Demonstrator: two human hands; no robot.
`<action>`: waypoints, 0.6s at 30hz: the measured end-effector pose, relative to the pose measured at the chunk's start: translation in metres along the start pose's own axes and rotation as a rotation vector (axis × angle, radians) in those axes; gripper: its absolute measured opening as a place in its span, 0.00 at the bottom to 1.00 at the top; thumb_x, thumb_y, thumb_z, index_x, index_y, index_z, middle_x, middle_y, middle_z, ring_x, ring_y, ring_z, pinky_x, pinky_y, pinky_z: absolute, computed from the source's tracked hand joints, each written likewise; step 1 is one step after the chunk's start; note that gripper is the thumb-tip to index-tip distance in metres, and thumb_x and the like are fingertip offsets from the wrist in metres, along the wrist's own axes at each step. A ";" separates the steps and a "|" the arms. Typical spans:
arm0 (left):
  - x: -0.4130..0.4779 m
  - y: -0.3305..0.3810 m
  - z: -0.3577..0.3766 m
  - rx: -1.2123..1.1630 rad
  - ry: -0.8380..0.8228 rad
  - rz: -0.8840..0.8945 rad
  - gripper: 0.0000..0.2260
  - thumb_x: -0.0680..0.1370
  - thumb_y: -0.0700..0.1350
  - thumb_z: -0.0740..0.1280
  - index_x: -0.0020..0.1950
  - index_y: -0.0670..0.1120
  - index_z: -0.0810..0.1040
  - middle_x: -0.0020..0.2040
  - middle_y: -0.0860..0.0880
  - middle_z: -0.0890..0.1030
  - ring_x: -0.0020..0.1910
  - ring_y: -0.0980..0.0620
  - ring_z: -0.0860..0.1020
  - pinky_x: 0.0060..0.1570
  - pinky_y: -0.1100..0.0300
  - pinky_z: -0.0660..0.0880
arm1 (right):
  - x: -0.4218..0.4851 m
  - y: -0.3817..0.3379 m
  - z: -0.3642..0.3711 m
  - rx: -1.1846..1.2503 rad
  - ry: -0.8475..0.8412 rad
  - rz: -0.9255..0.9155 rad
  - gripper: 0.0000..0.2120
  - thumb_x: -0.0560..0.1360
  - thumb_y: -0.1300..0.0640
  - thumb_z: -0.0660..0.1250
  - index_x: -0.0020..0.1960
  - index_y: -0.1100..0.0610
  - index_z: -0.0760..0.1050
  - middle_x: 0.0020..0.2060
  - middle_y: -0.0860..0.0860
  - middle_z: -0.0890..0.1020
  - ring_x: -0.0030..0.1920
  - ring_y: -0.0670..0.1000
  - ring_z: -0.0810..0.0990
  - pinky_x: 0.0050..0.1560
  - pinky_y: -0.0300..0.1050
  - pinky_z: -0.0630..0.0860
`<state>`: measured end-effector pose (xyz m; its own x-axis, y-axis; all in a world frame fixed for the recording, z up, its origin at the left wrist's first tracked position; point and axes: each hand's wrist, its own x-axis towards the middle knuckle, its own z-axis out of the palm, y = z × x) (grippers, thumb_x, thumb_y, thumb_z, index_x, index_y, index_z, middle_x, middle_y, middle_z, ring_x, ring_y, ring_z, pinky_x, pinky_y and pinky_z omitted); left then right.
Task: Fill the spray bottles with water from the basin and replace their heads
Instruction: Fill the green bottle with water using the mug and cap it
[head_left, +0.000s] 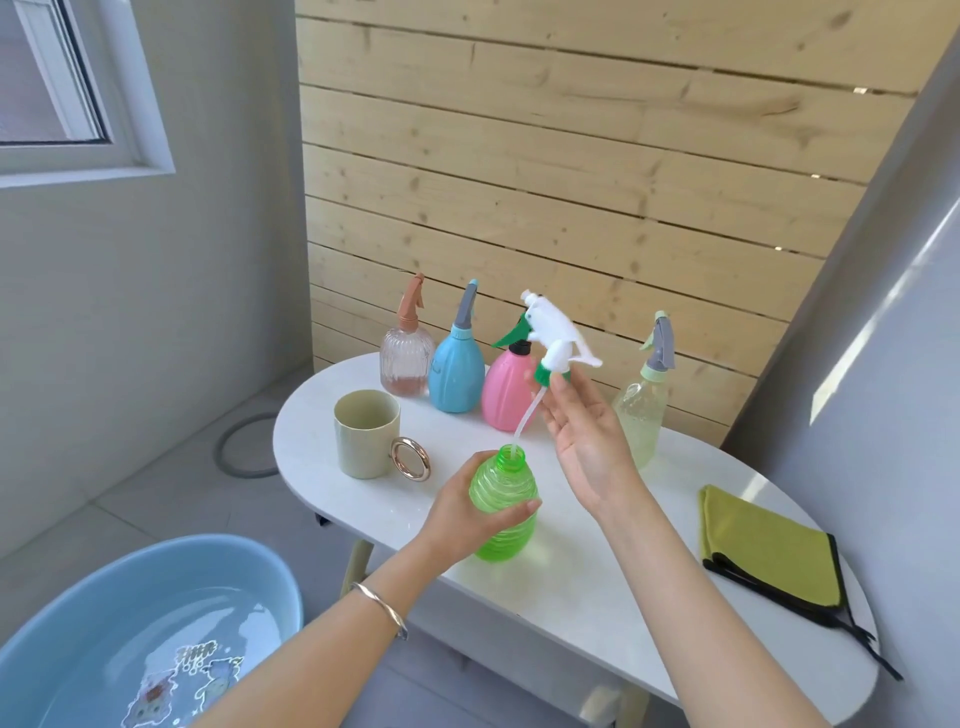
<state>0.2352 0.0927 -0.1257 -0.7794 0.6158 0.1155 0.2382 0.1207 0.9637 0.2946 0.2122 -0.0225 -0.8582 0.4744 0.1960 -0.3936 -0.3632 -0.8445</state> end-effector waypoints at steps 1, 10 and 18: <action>0.000 0.000 0.000 -0.006 -0.003 0.003 0.22 0.67 0.52 0.79 0.55 0.62 0.73 0.50 0.59 0.81 0.50 0.65 0.78 0.49 0.75 0.70 | -0.003 0.005 -0.007 -0.143 -0.006 -0.008 0.20 0.66 0.55 0.72 0.57 0.55 0.77 0.54 0.53 0.82 0.56 0.48 0.79 0.56 0.38 0.75; -0.001 0.000 -0.001 -0.056 -0.021 0.012 0.22 0.69 0.49 0.78 0.59 0.56 0.75 0.50 0.58 0.83 0.51 0.63 0.79 0.49 0.73 0.71 | -0.016 0.029 -0.038 -0.611 -0.205 0.041 0.14 0.73 0.63 0.70 0.59 0.59 0.76 0.52 0.49 0.84 0.54 0.45 0.81 0.53 0.36 0.75; 0.000 0.003 -0.001 -0.037 -0.027 -0.010 0.23 0.68 0.51 0.78 0.60 0.58 0.74 0.52 0.61 0.81 0.52 0.68 0.76 0.48 0.77 0.70 | -0.009 0.026 -0.035 -0.847 -0.292 0.042 0.13 0.72 0.59 0.72 0.54 0.46 0.78 0.51 0.39 0.83 0.57 0.39 0.79 0.59 0.34 0.71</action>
<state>0.2354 0.0919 -0.1227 -0.7656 0.6356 0.0998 0.2086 0.0985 0.9730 0.3037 0.2268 -0.0634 -0.9615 0.2090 0.1782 -0.0842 0.3931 -0.9156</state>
